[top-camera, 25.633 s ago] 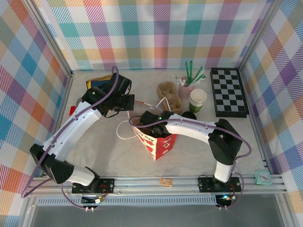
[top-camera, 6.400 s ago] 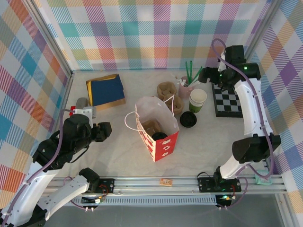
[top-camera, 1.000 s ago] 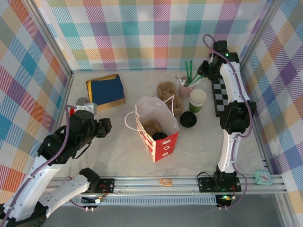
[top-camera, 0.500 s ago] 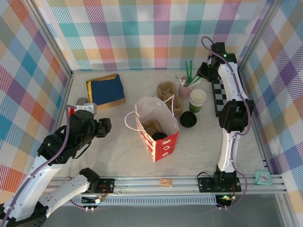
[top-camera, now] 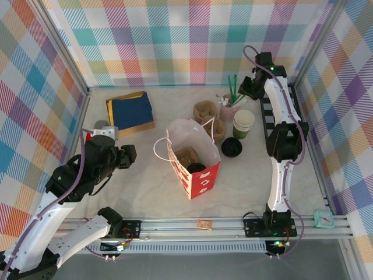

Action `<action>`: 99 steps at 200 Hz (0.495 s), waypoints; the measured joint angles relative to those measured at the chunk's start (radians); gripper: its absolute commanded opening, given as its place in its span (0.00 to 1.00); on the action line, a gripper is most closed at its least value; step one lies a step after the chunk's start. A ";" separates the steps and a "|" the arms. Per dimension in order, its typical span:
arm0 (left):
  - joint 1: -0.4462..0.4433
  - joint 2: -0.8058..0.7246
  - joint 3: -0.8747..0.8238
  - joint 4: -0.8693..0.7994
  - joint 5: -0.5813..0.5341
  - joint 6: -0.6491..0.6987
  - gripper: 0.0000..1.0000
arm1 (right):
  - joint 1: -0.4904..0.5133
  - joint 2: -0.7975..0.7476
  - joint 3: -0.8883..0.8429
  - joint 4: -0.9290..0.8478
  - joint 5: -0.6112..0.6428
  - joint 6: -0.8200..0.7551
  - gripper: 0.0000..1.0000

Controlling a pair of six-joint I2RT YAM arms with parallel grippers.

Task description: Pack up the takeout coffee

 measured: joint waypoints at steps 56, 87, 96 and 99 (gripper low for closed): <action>0.000 0.000 0.000 0.000 -0.007 0.010 0.57 | 0.005 0.006 0.013 -0.002 0.028 0.000 0.39; 0.000 0.000 0.000 0.000 -0.007 0.011 0.57 | 0.006 0.010 0.017 -0.001 0.028 -0.001 0.35; 0.000 0.000 0.000 0.000 -0.007 0.010 0.57 | 0.008 0.013 0.019 0.000 0.029 0.000 0.33; 0.000 0.000 0.000 0.000 -0.007 0.010 0.57 | 0.009 0.013 0.019 0.000 0.029 -0.001 0.33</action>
